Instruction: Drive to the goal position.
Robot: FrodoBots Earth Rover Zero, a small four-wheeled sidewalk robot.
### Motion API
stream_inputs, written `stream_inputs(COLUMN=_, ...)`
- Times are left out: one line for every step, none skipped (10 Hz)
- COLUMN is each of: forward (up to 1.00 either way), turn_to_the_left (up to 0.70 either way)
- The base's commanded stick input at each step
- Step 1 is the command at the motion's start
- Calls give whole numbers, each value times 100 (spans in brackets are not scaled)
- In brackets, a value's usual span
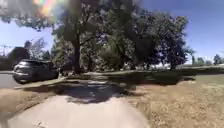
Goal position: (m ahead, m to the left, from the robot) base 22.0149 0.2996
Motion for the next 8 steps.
stream_inputs(forward=85, turn_to_the_left=0)
stream_inputs(forward=85, turn_to_the_left=0)
stream_inputs(forward=85, turn_to_the_left=0)
stream_inputs(forward=85, turn_to_the_left=0)
stream_inputs(forward=85, turn_to_the_left=0)
stream_inputs(forward=85, turn_to_the_left=0)
stream_inputs(forward=85, turn_to_the_left=0)
stream_inputs(forward=85, turn_to_the_left=0)
